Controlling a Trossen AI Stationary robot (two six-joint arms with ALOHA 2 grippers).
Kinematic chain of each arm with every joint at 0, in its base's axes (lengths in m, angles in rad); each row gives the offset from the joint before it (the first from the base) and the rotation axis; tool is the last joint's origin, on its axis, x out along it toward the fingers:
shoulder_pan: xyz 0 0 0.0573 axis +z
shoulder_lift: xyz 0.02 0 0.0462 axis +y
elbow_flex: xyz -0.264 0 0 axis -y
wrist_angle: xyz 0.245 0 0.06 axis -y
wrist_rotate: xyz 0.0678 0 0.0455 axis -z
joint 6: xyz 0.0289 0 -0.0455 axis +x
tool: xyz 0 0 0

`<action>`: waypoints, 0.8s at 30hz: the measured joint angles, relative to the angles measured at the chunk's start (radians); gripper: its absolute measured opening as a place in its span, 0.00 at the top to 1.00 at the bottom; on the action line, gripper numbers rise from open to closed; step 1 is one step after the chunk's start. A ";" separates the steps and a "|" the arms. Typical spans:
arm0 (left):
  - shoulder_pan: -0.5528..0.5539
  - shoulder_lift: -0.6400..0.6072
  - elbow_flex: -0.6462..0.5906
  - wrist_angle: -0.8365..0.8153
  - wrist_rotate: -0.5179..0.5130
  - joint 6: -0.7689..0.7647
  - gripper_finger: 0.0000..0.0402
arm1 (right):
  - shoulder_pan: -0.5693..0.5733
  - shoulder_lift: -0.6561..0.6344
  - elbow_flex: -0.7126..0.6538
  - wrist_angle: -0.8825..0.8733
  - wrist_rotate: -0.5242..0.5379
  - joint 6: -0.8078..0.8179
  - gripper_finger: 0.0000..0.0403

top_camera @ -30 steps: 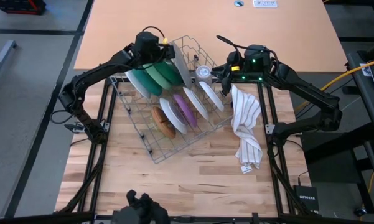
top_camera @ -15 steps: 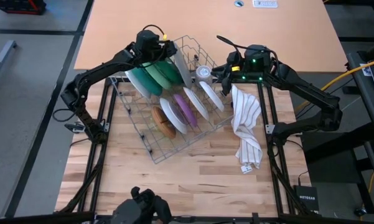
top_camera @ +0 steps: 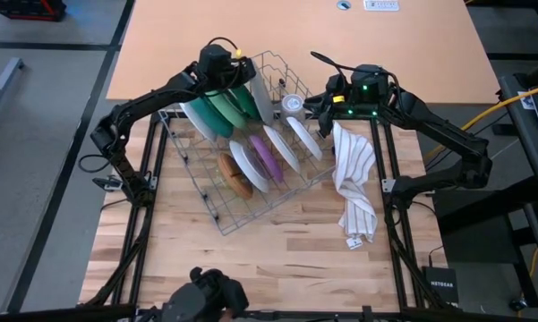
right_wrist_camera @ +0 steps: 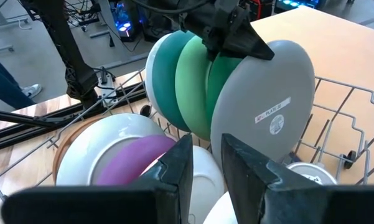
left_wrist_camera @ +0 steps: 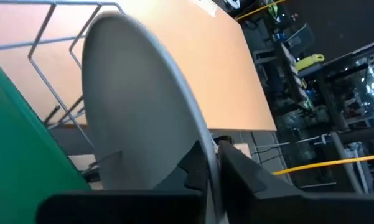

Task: Sort dishes
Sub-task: Put the grey plate into the dish rack

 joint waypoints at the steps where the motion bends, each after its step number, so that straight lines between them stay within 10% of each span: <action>1: 0.000 -0.001 0.000 0.000 -0.005 -0.013 0.96 | 0.000 0.000 0.000 0.000 0.000 0.000 0.78; 24: -0.001 -0.002 0.000 0.001 -0.200 -0.327 0.99 | 0.000 0.000 0.000 -0.022 0.000 0.000 0.78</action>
